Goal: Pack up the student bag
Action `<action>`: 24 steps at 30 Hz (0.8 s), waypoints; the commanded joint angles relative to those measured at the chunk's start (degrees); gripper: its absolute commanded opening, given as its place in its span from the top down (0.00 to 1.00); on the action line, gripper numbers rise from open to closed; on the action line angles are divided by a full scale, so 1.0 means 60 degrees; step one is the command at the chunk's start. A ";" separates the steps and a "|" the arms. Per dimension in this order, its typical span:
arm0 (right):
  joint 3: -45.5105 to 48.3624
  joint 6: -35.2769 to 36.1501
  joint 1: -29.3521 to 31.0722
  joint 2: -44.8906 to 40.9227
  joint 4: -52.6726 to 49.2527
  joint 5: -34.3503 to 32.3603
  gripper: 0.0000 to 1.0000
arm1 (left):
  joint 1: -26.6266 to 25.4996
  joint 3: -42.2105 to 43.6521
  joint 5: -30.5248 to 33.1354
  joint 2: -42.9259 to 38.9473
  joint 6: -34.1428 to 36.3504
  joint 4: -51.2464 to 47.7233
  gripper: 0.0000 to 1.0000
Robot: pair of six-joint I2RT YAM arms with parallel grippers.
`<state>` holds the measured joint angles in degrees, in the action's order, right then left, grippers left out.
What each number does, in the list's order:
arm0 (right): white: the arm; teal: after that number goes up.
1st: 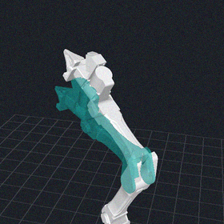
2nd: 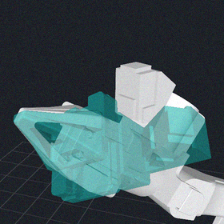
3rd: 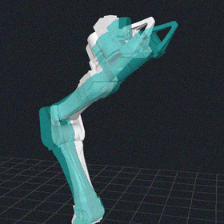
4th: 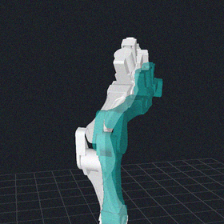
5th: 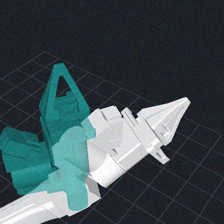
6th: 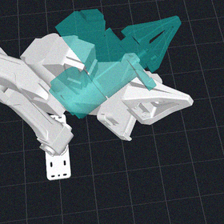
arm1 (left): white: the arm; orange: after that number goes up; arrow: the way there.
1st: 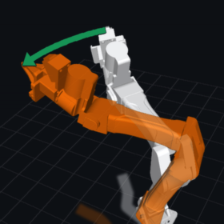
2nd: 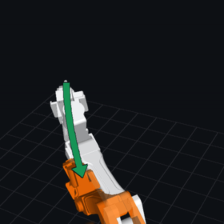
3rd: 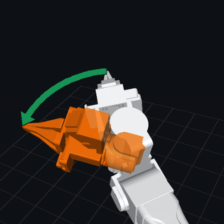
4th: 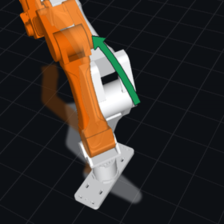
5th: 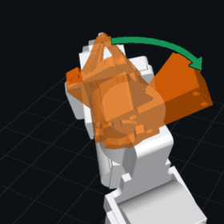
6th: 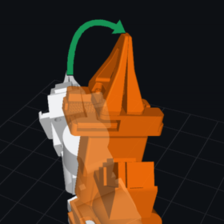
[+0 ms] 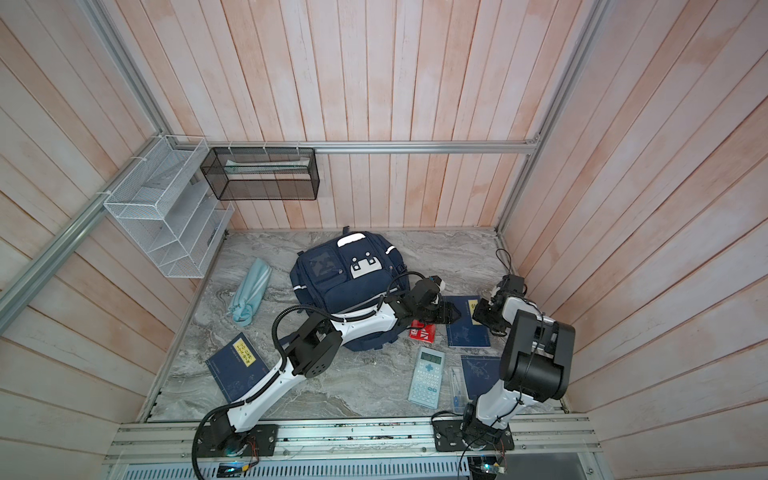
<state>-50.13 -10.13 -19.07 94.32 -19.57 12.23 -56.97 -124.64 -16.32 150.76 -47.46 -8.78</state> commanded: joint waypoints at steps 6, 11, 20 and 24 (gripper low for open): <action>0.0489 -0.0097 -0.0055 -0.0898 0.0541 0.1516 0.88 | 0.0047 0.0045 -0.0543 0.0681 -0.0252 -0.0126 0.29; 0.0919 -0.0330 -0.0572 -0.1543 0.1039 0.2485 0.95 | 0.0061 0.0174 -0.0716 0.0568 -0.0366 0.0071 0.29; 0.0804 -0.0348 -0.0697 -0.0245 0.1079 0.3710 0.60 | 0.0076 0.0264 -0.0785 0.0666 -0.0496 0.0181 0.29; 0.0816 -0.0376 -0.0697 -0.0080 0.1274 0.3927 0.64 | 0.0069 0.0251 -0.0830 0.0664 -0.0543 0.0217 0.29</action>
<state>-45.04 -11.79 -24.71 92.88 -10.44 27.64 -55.35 -124.55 -18.85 151.33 -49.80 -6.59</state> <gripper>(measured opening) 0.378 0.712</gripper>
